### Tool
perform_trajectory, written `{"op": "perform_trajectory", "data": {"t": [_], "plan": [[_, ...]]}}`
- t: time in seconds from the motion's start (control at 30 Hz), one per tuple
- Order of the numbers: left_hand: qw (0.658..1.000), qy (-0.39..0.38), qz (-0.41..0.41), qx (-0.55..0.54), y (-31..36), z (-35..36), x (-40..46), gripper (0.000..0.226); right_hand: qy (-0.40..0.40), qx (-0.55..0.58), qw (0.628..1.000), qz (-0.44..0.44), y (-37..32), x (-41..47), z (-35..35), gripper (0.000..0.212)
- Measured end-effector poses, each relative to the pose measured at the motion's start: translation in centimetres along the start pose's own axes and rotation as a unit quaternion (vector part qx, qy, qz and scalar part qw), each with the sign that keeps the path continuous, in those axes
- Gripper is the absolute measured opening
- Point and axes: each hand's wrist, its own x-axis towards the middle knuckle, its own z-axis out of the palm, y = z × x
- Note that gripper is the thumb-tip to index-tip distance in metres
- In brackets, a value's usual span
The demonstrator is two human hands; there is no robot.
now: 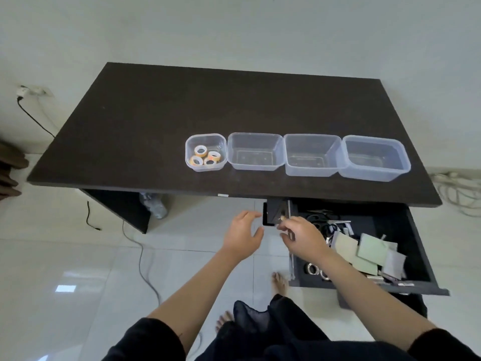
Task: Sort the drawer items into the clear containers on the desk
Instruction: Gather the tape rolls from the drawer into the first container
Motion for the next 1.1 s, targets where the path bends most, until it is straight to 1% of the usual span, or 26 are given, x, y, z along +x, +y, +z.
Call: {"op": "perform_trajectory", "data": {"t": [0.13,0.23,0.37,0.47,0.53,0.67,0.77,0.87,1.0,1.1], "plan": [[0.999,-0.053,0.003,-0.012,2.9,4.7,0.0,0.036,-0.006,0.021,0.997,0.078,5.7,-3.4,-1.2,0.013],[0.996,-0.088,-0.003,-0.022,5.1,8.3,0.4,0.036,-0.019,0.036,0.992,0.121,10.0,-5.5,-1.9,0.014],[0.993,-0.113,-0.035,-0.023,7.5,13.1,1.1,0.034,-0.087,0.053,0.982,0.162,14.7,-7.8,-2.0,0.021],[0.987,-0.138,-0.080,-0.011,8.0,16.5,1.4,0.029,-0.122,0.059,0.977,0.166,16.9,-8.8,-1.3,0.024],[0.980,-0.153,-0.125,0.016,7.8,18.1,1.7,0.032,-0.143,0.040,0.973,0.175,17.6,-8.7,-0.6,0.031],[0.966,-0.172,-0.189,0.041,7.4,20.1,2.4,0.034,-0.184,0.038,0.952,0.242,18.5,-7.8,1.2,0.063],[0.956,-0.182,-0.224,0.049,7.3,21.2,2.9,0.036,-0.177,0.033,0.945,0.272,18.9,-6.9,2.2,0.074],[0.947,-0.189,-0.258,0.038,7.1,22.2,2.7,0.038,-0.165,0.022,0.949,0.268,19.5,-6.6,3.0,0.076],[0.949,-0.179,-0.251,0.064,6.8,23.2,2.2,0.026,-0.164,0.025,0.948,0.271,20.1,-6.5,3.4,0.076],[0.948,-0.180,-0.258,0.058,6.8,23.3,2.2,0.027,-0.139,0.015,0.955,0.263,20.7,-6.7,2.8,0.074]]}}
